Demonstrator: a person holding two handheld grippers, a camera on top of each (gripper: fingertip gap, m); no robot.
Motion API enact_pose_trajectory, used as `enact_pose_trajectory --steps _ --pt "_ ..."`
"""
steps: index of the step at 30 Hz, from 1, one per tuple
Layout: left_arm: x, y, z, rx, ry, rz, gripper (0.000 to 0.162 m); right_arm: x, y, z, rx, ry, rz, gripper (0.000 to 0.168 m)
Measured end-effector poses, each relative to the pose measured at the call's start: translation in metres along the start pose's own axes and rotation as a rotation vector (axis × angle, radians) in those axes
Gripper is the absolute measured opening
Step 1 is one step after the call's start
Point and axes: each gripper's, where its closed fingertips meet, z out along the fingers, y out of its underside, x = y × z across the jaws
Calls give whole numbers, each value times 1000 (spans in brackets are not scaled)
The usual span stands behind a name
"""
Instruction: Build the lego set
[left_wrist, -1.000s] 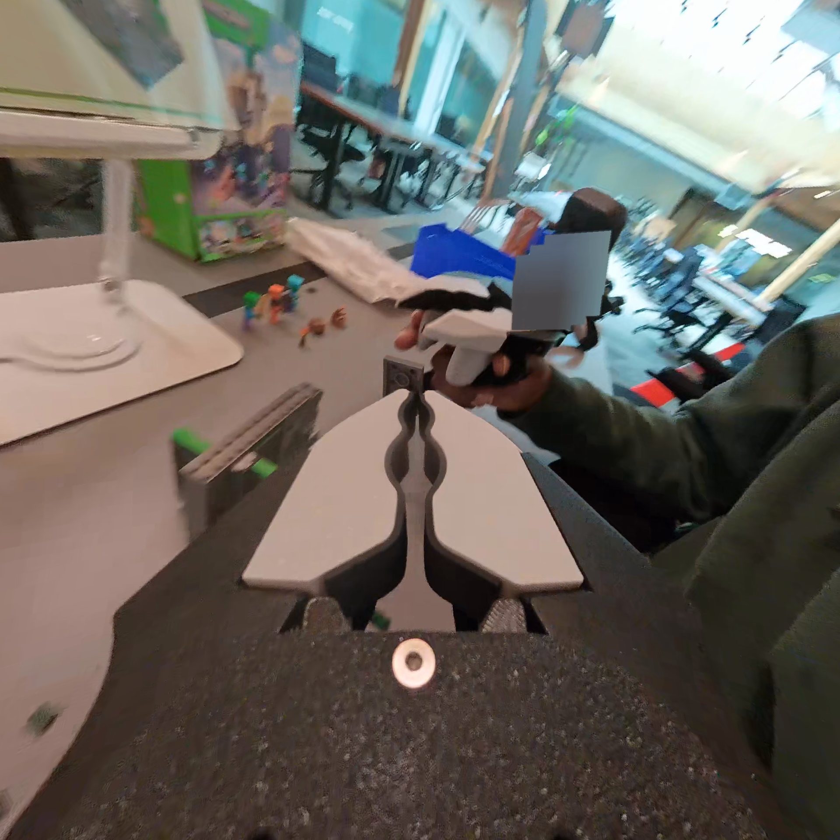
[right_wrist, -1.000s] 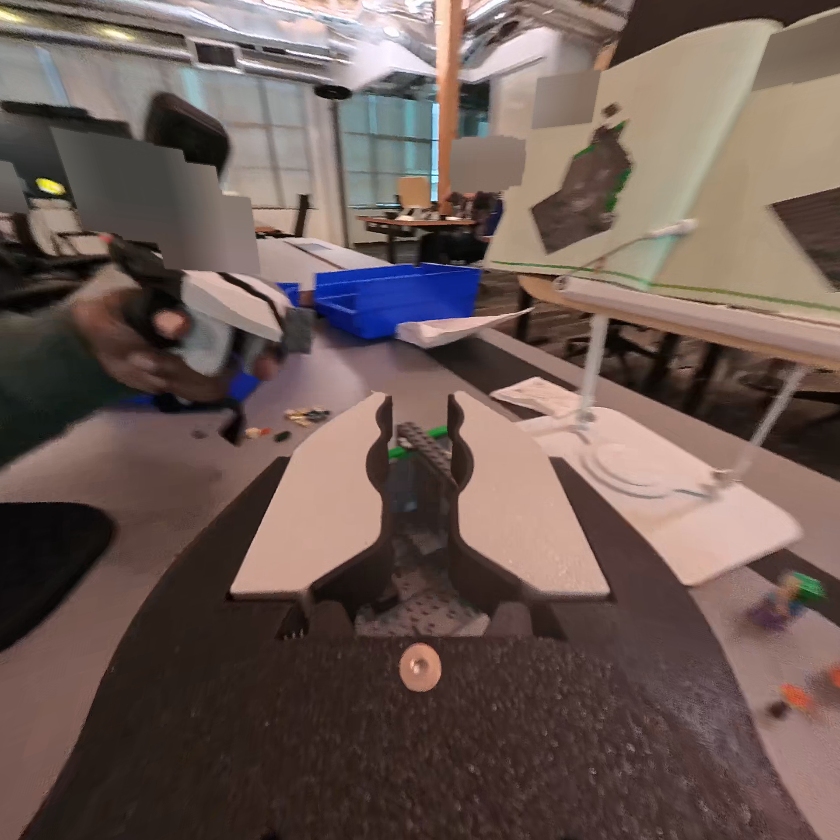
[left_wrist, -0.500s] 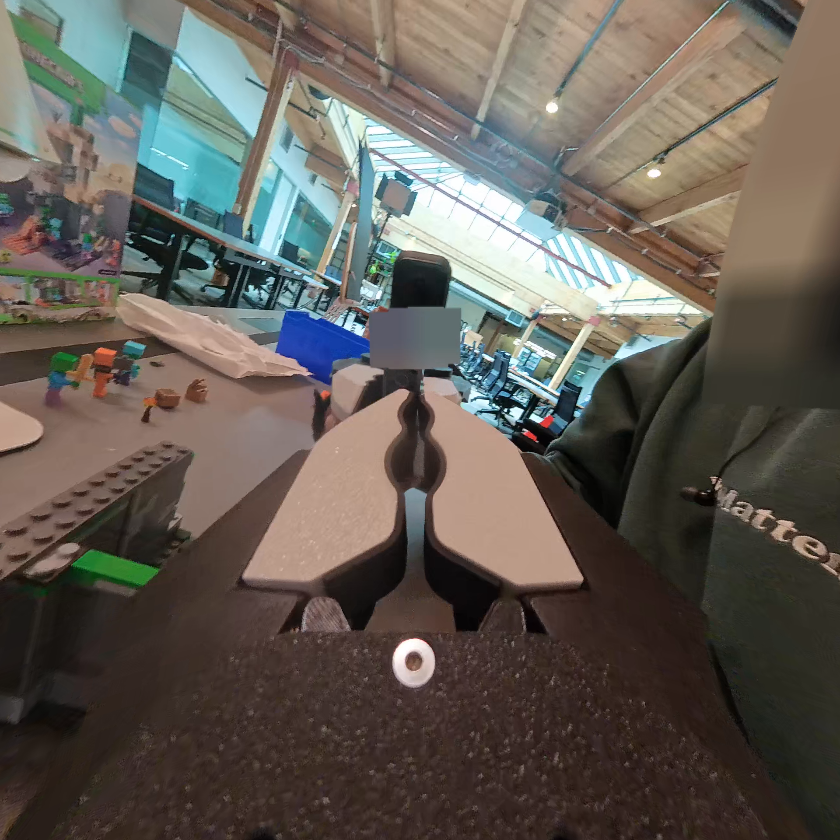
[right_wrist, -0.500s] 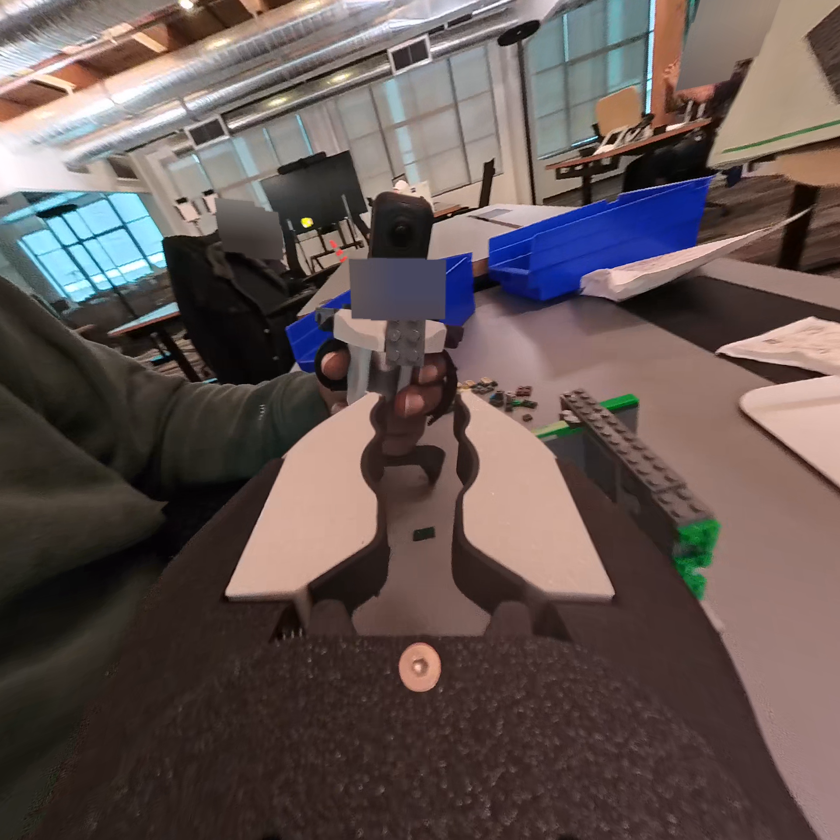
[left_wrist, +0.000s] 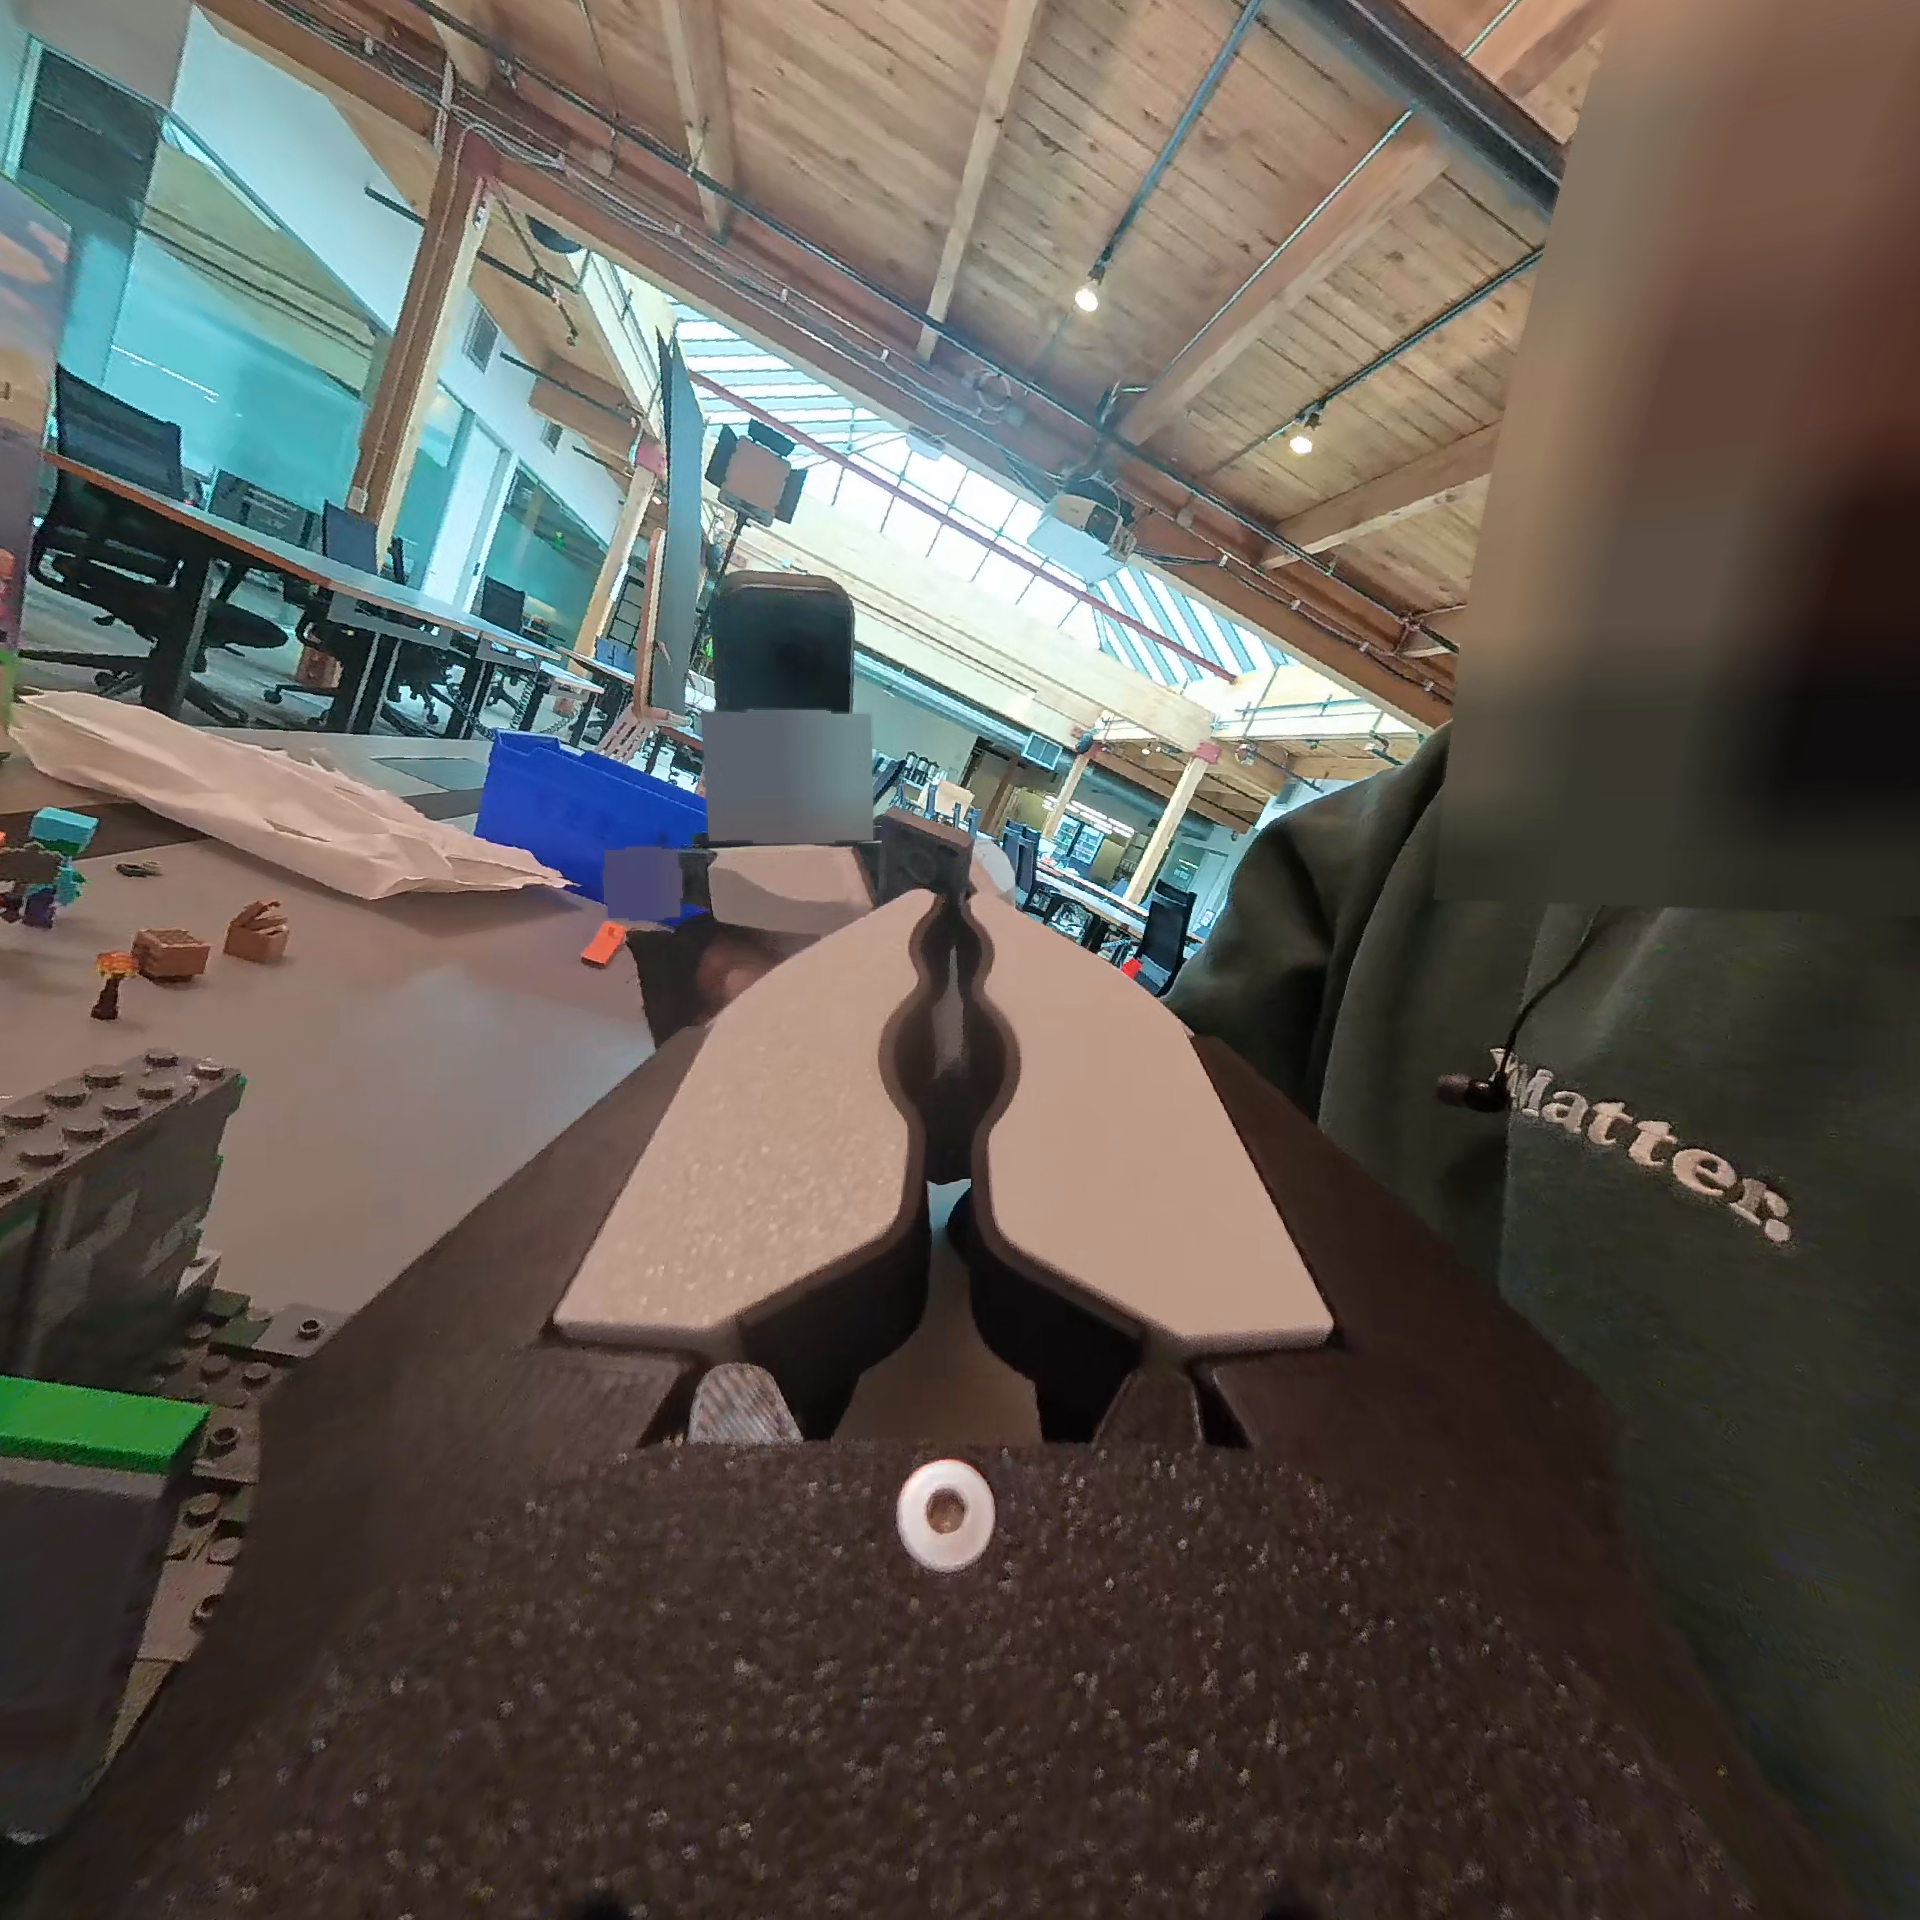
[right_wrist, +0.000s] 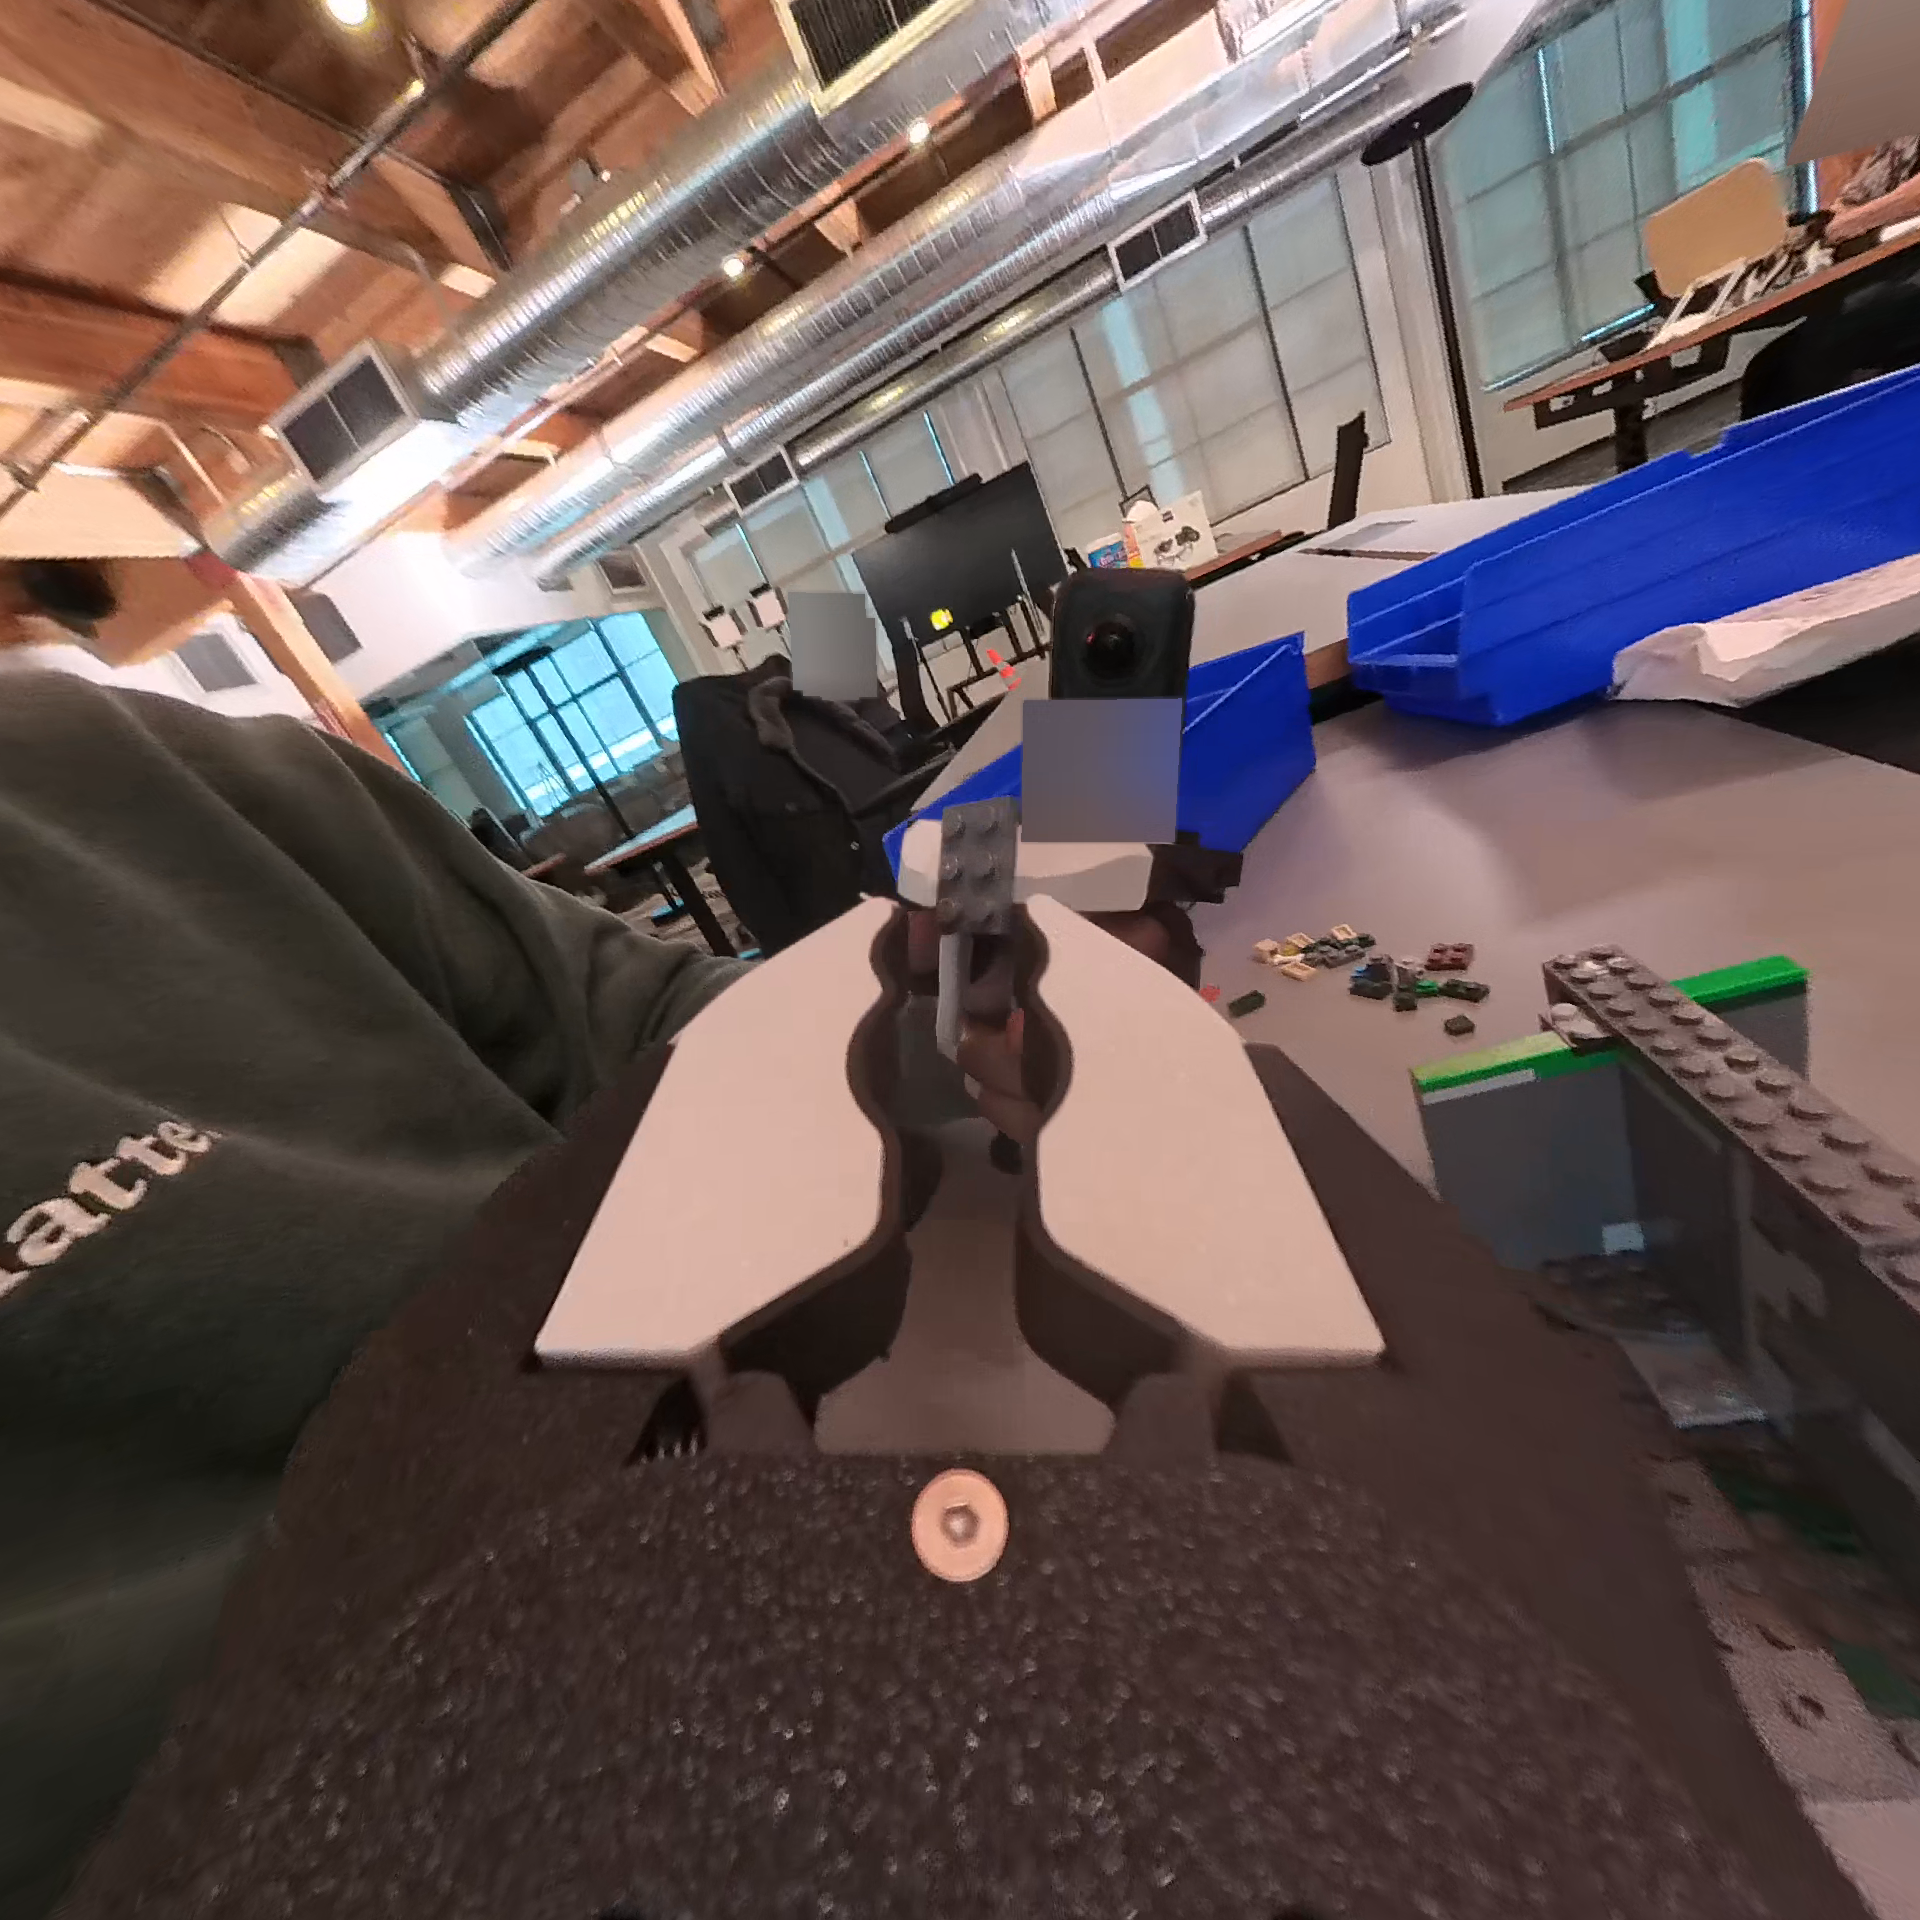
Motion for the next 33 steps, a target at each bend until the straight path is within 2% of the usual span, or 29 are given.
enact_pose_trajectory --steps 5,15,17,22,27,33 --pt "-2 3 -1 -18 -17 24 0 3 -2 -3 14 -6 64 6" --pt "-9 10 -2 -85 -98 115 0 1 0 -5 -27 -22 62 4" --pt "-12 12 -4 -124 -144 174 0 4 -1 -9 -32 -11 68 4" --pt "-17 11 -7 -213 -263 320 19 17 9 -20 -115 55 97 4" --pt "-20 21 -7 -360 -333 502 26 22 30 -25 -232 57 208 5" --pt "-27 44 -12 -544 -370 669 26 20 51 -24 -327 22 299 5"
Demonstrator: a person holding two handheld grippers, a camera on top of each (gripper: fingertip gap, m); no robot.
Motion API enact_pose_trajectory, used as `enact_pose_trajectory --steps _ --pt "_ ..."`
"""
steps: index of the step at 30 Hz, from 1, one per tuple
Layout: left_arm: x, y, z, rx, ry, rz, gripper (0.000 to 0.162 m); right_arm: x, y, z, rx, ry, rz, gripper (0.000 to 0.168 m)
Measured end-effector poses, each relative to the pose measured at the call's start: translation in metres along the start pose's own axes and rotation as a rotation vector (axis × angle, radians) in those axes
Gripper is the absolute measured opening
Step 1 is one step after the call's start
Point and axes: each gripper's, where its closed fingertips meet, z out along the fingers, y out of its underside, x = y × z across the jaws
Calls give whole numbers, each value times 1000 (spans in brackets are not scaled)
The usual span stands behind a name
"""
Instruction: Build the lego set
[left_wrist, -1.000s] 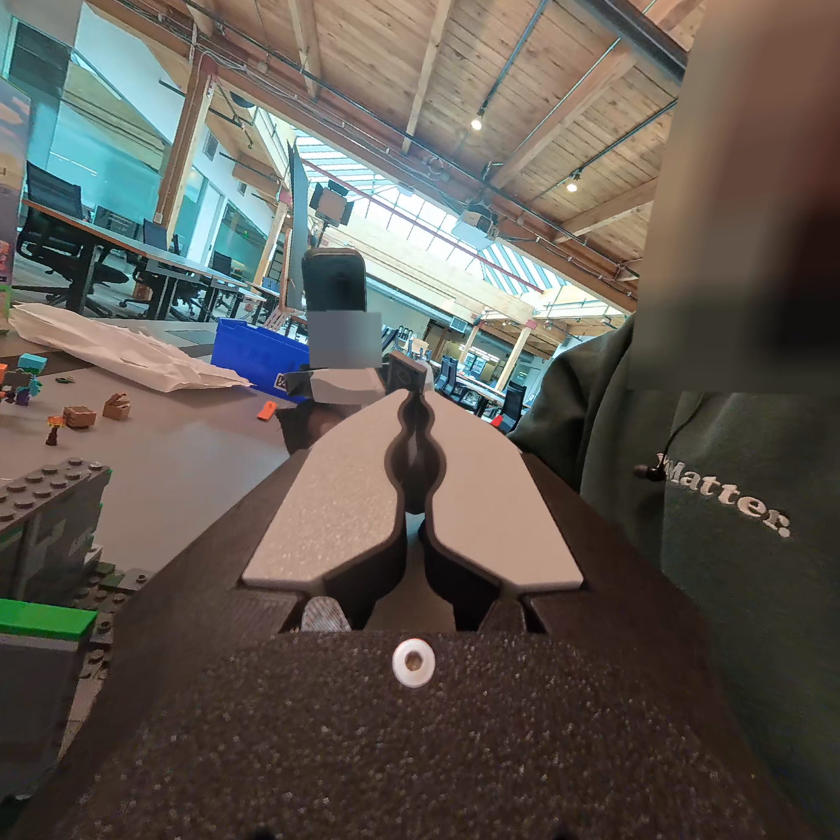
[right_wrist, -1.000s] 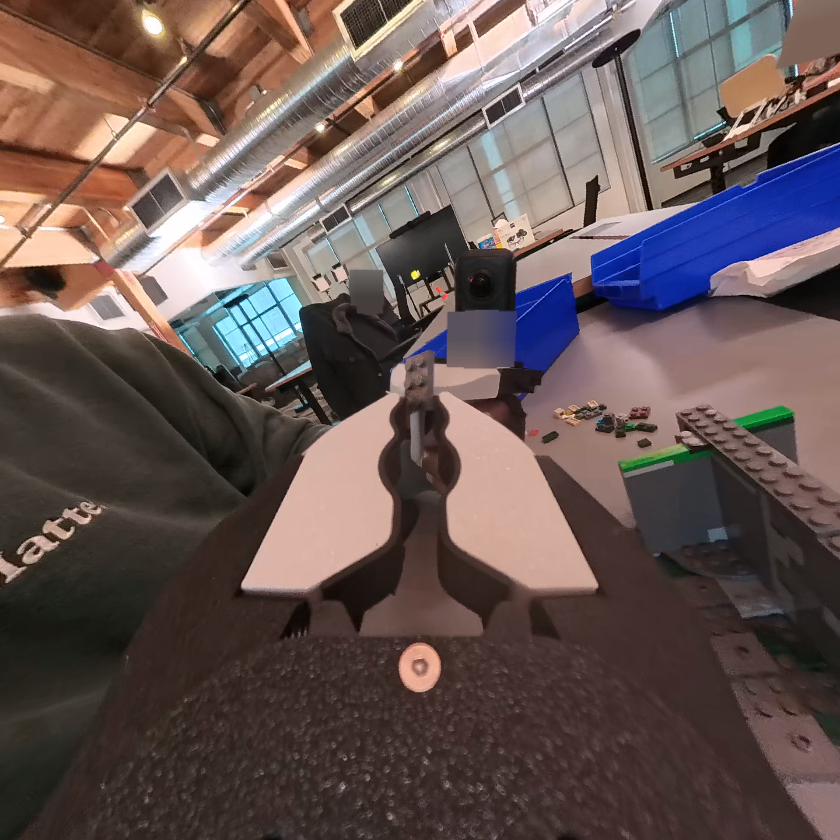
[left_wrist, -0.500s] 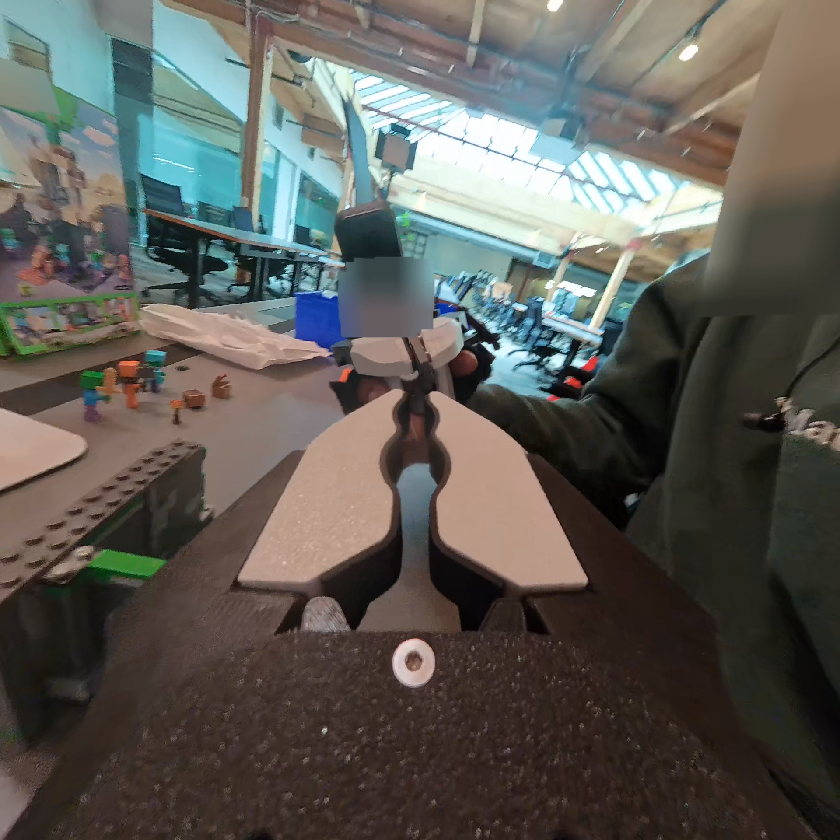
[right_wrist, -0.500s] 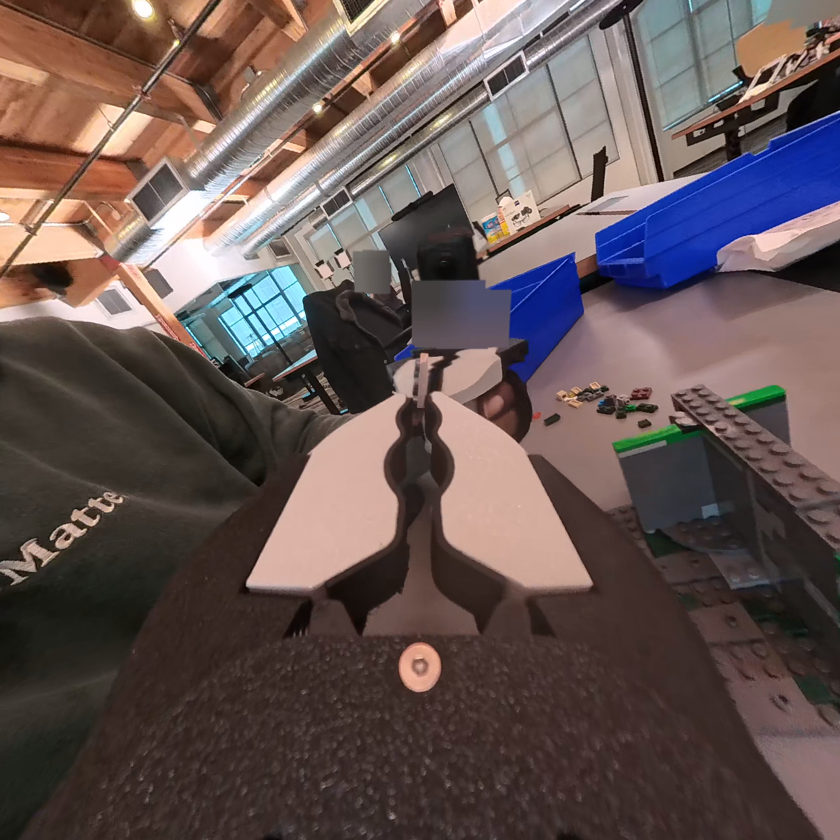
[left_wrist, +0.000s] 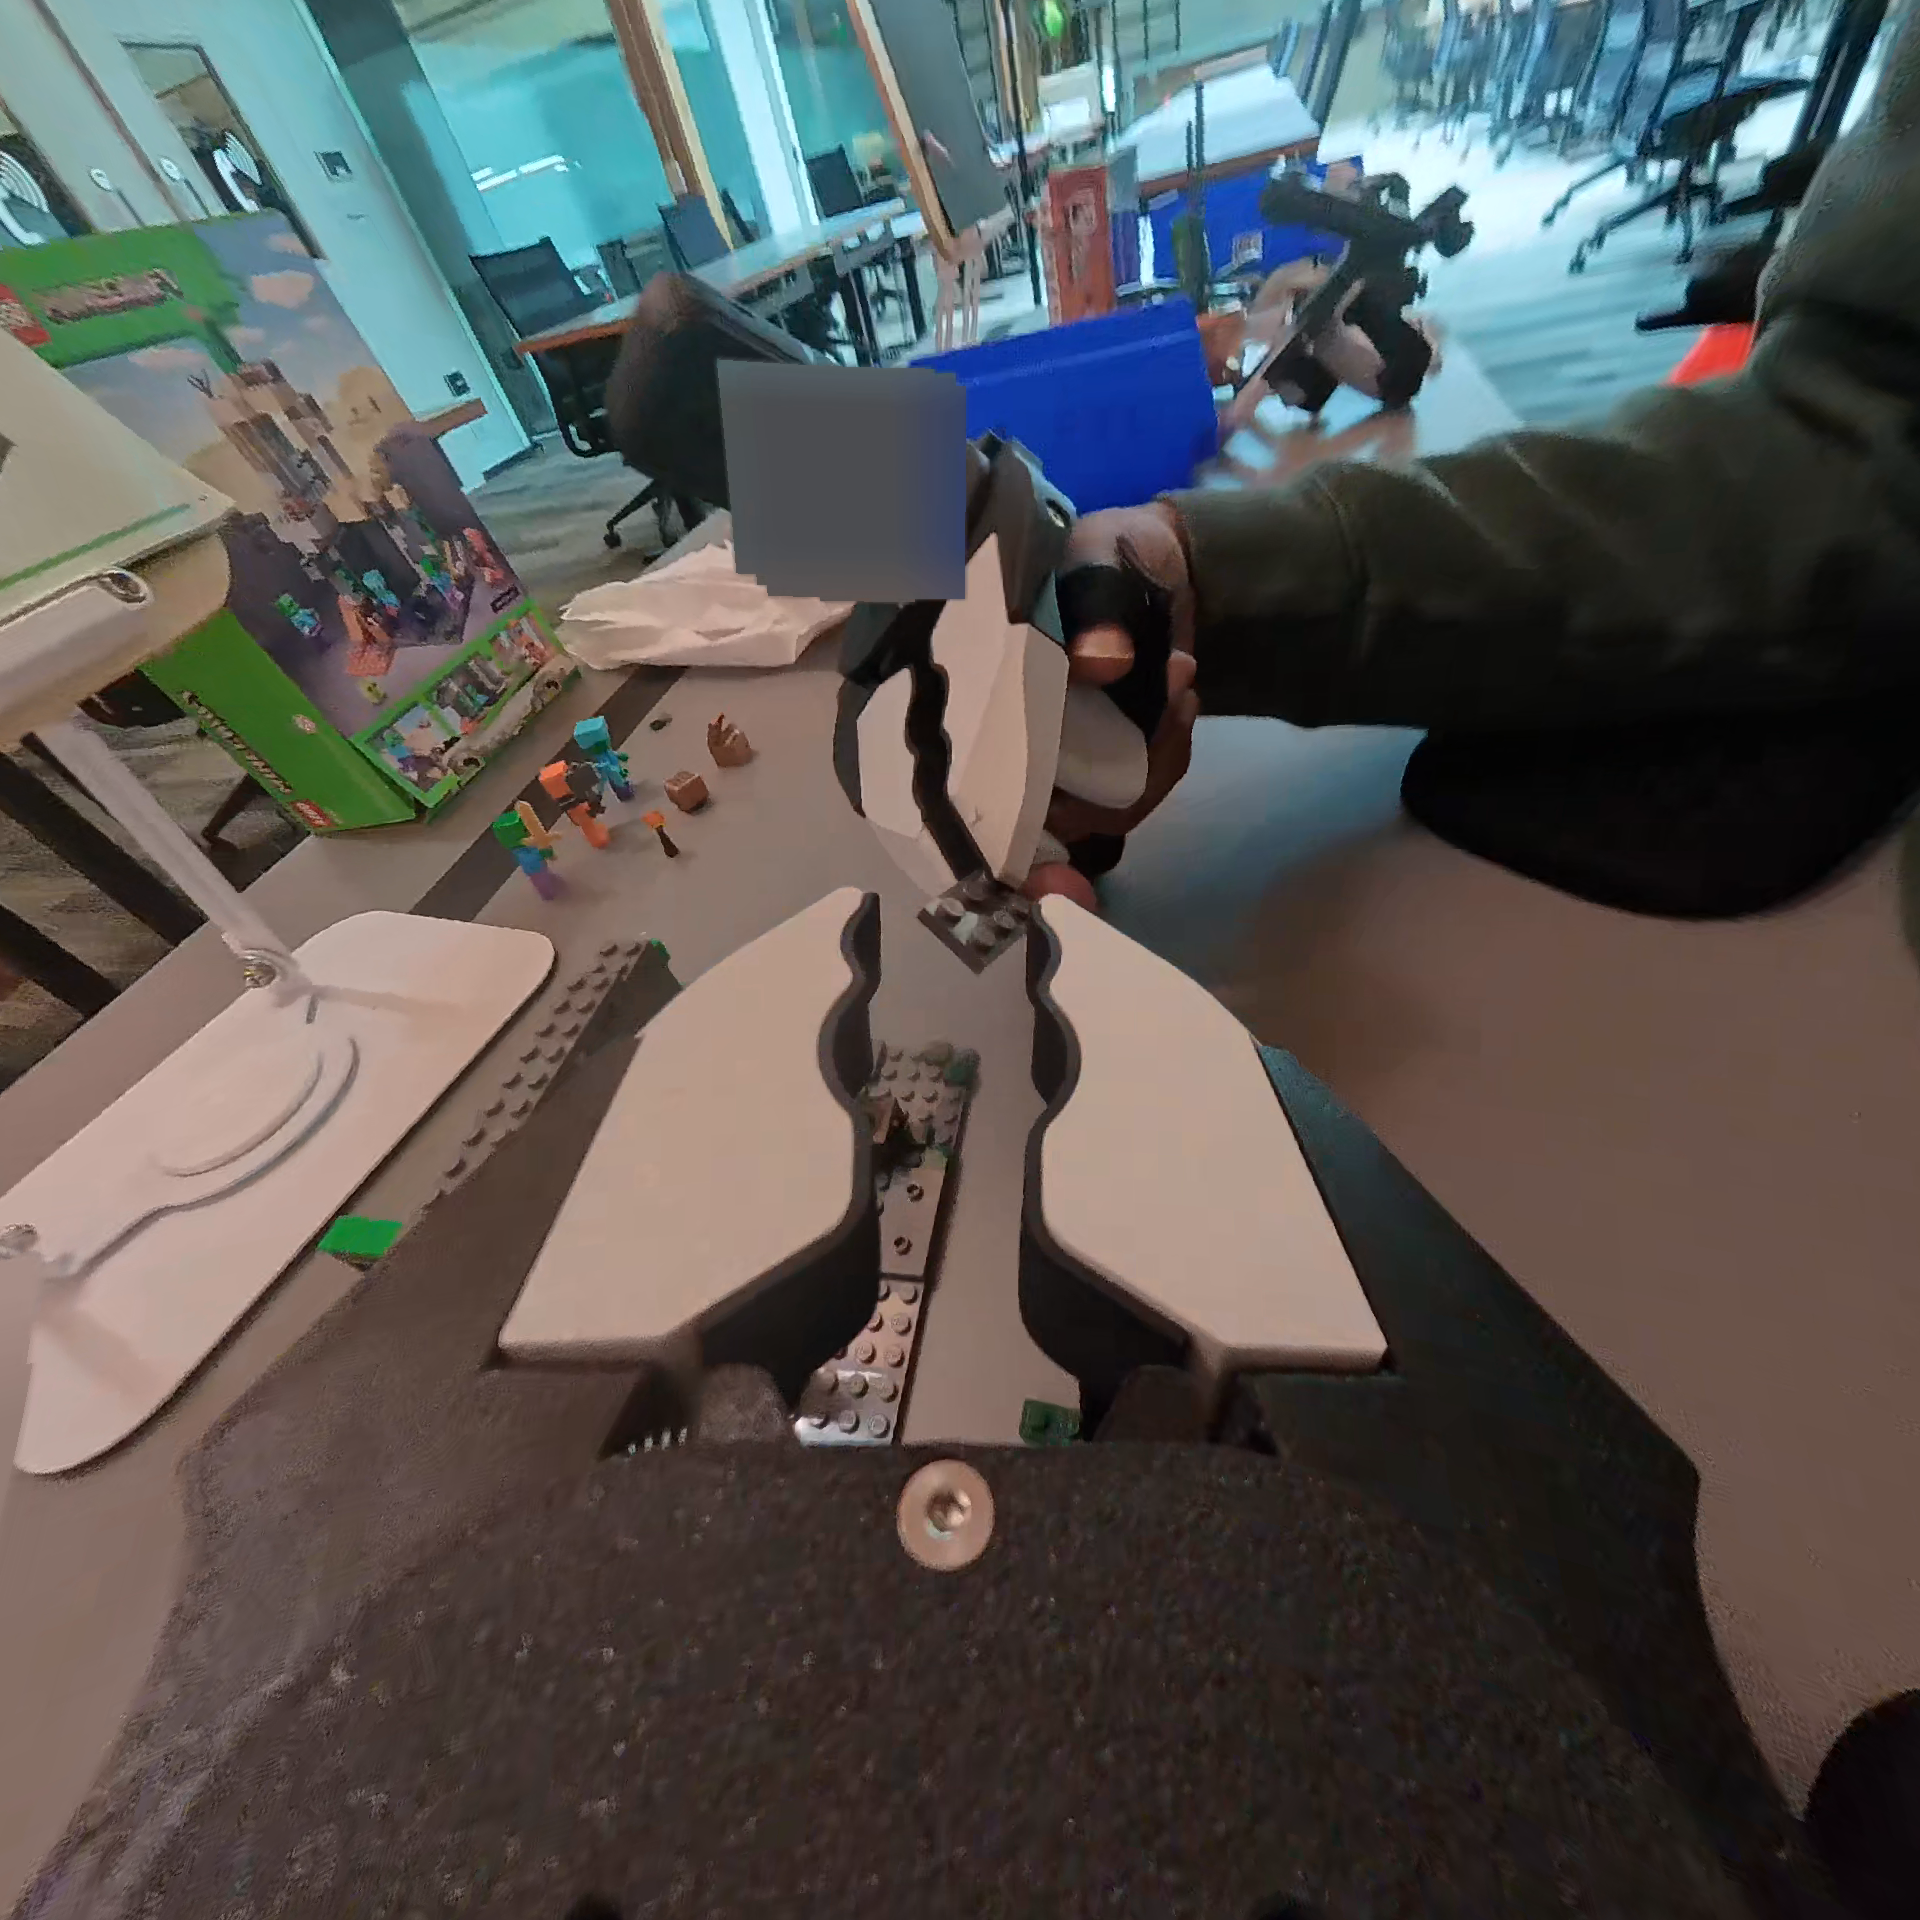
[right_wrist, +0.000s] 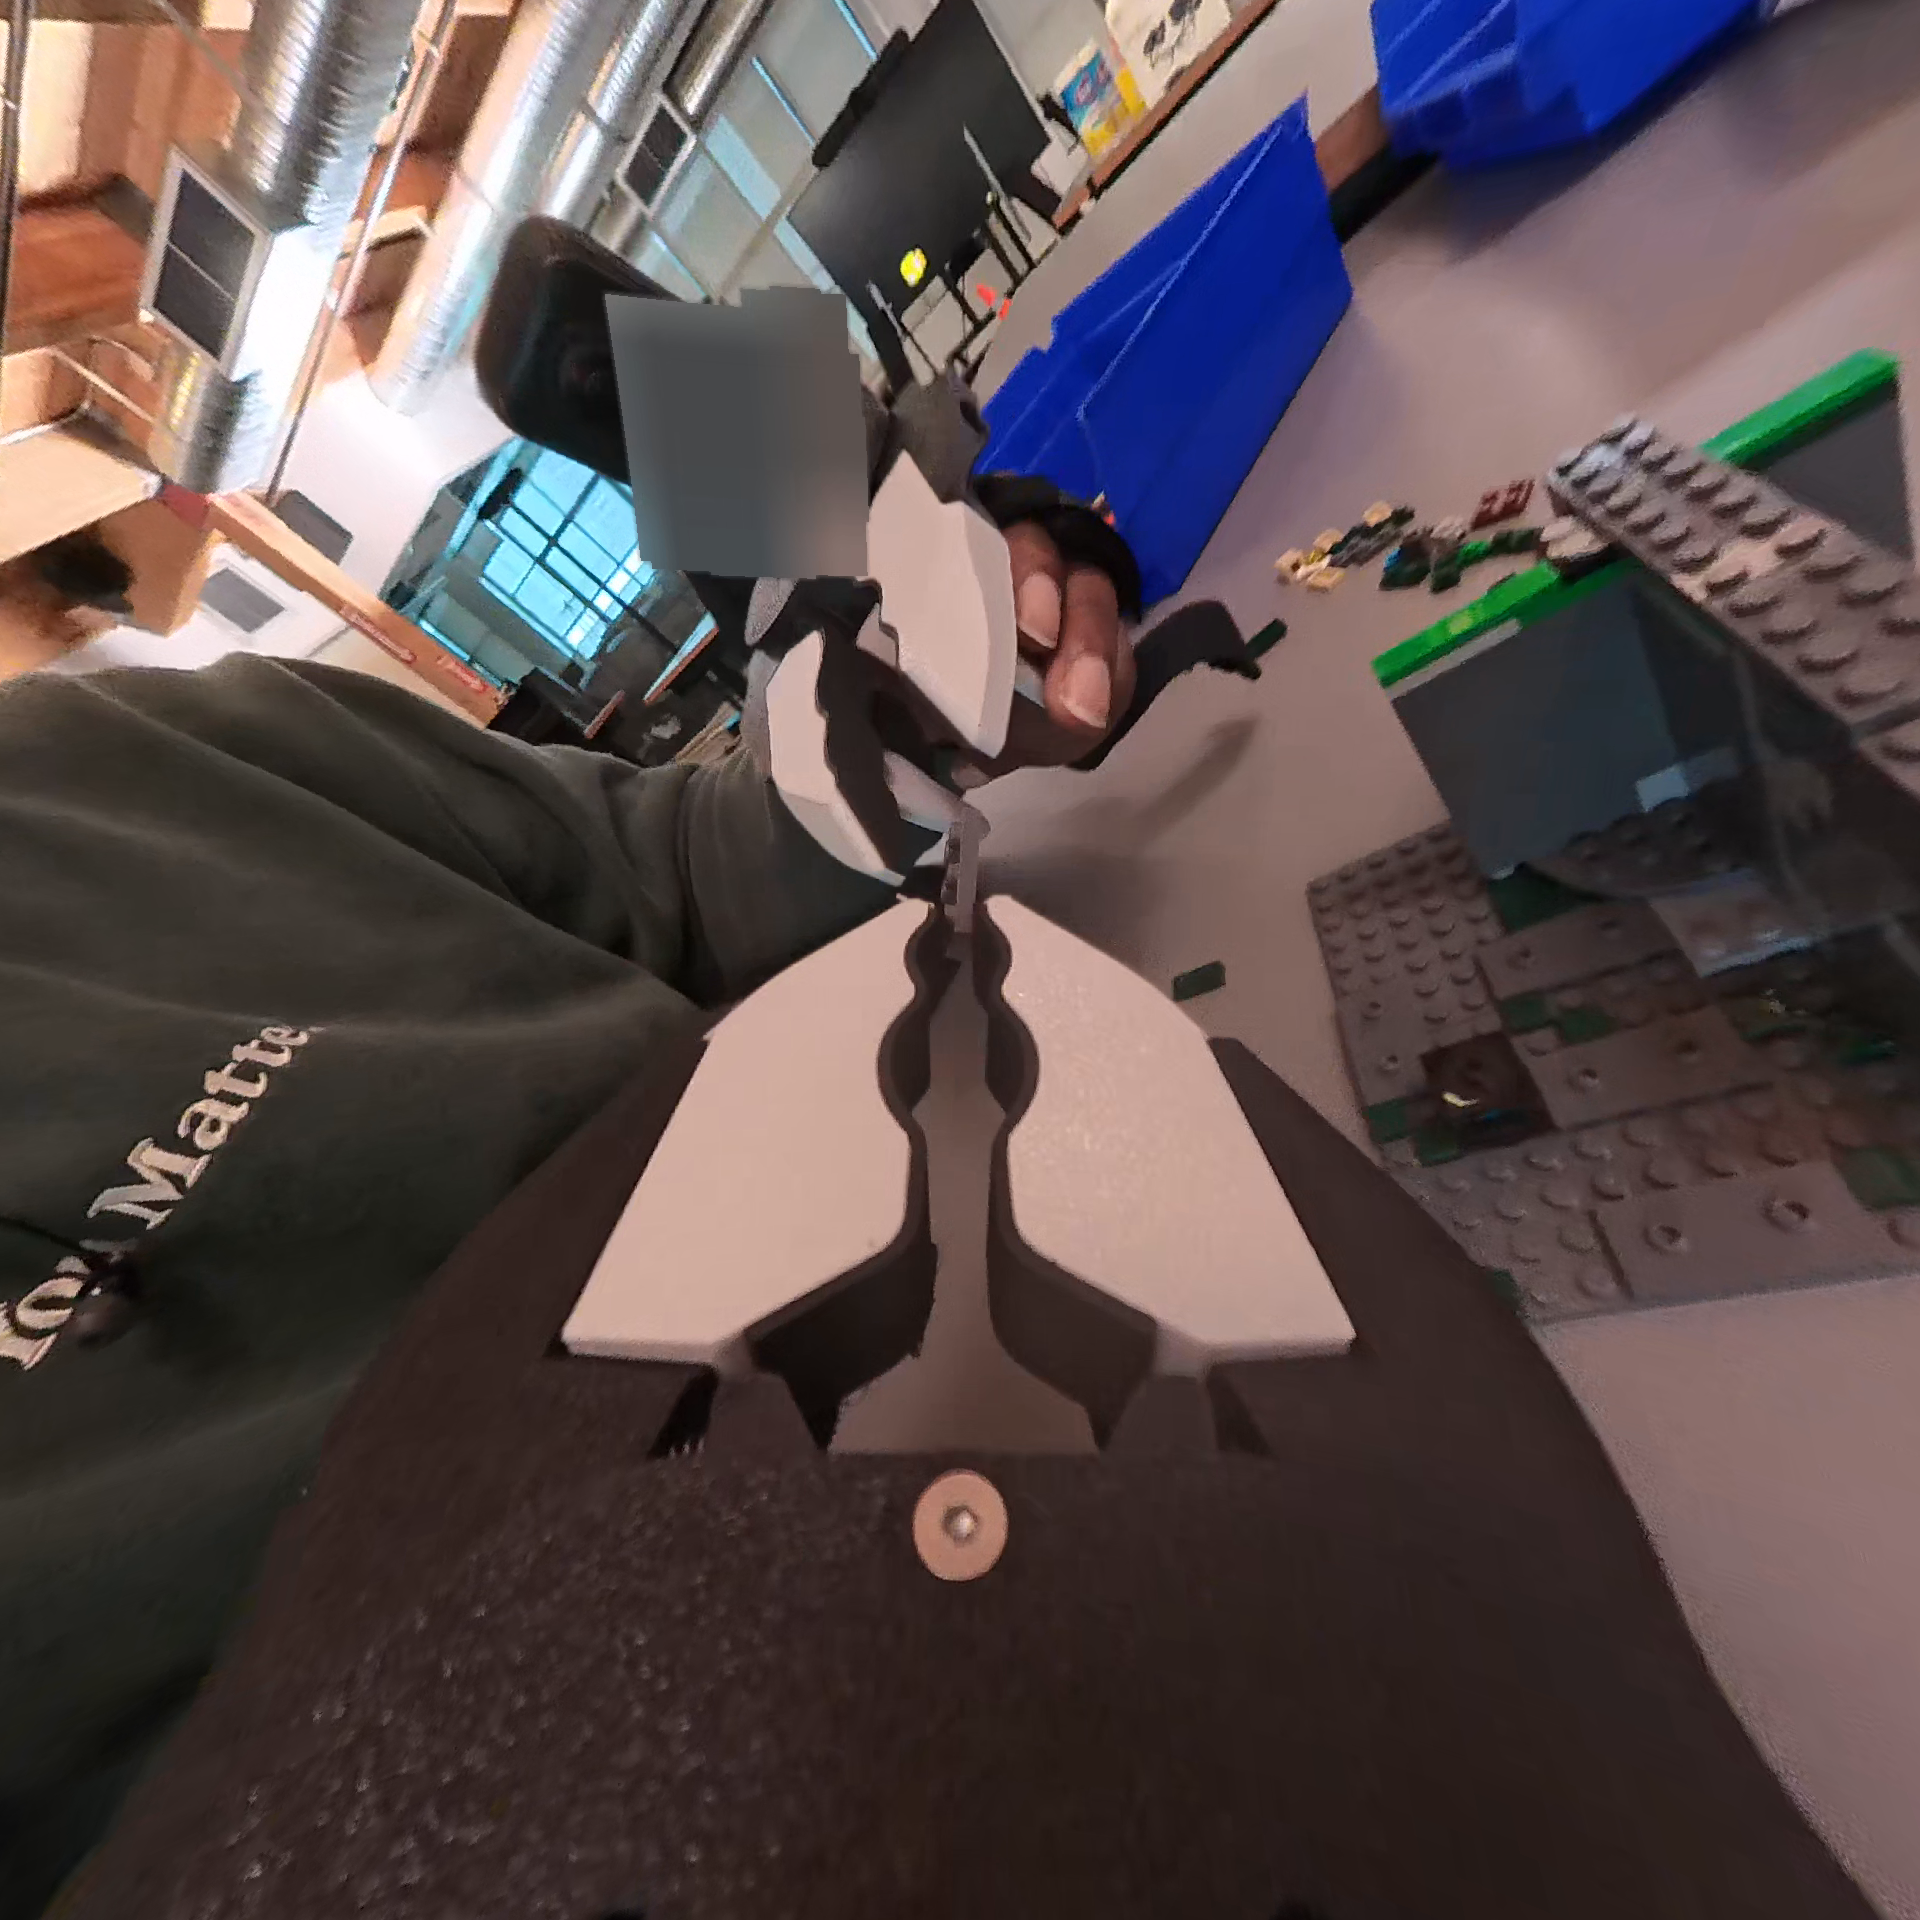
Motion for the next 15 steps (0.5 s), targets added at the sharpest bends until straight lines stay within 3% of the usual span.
enact_pose_trajectory --steps 15 --pt "25 22 17 -202 39 227 18 -2 22 2 -115 -40 -4 4"
